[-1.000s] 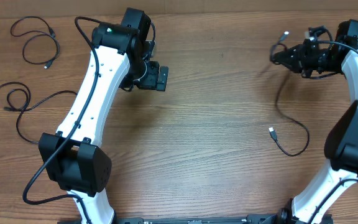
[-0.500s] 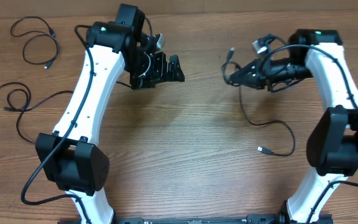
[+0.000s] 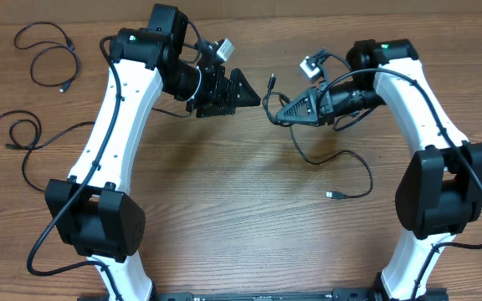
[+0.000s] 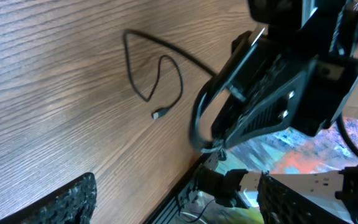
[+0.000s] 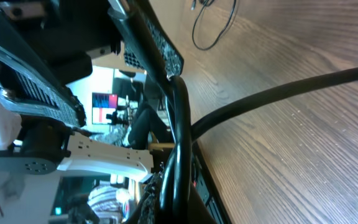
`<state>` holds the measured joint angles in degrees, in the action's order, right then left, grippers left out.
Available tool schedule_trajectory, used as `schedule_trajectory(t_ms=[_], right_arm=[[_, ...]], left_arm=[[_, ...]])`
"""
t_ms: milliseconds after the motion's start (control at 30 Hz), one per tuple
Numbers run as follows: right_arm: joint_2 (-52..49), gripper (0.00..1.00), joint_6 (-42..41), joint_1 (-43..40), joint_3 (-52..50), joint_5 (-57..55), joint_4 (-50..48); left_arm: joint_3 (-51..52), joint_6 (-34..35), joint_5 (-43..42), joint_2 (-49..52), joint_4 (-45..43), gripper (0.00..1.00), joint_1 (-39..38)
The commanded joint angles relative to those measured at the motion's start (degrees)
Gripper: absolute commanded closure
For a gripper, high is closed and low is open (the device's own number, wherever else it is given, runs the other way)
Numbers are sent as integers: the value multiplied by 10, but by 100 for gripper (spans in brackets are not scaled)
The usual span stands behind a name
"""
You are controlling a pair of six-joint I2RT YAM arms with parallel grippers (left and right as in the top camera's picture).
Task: Untangle cables
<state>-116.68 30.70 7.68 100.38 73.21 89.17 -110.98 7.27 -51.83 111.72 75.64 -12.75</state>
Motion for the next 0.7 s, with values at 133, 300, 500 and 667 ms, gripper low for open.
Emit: schedule_trajectory(t_ms=[133,300,500,667], right_arm=[[11,96,9,23,9,-37,-4],[11,96,9,26,9,-42,3],[11,96,9,38,9,-42,8],[11,96,9,55,9,-41,10]], left_arm=[[0,115,-17,5,-80,22,1],[0,122,-15,5,-118,35,0],[0,63,39,5,-116,33,-13],[0,20,38,5,-122,23,-35]])
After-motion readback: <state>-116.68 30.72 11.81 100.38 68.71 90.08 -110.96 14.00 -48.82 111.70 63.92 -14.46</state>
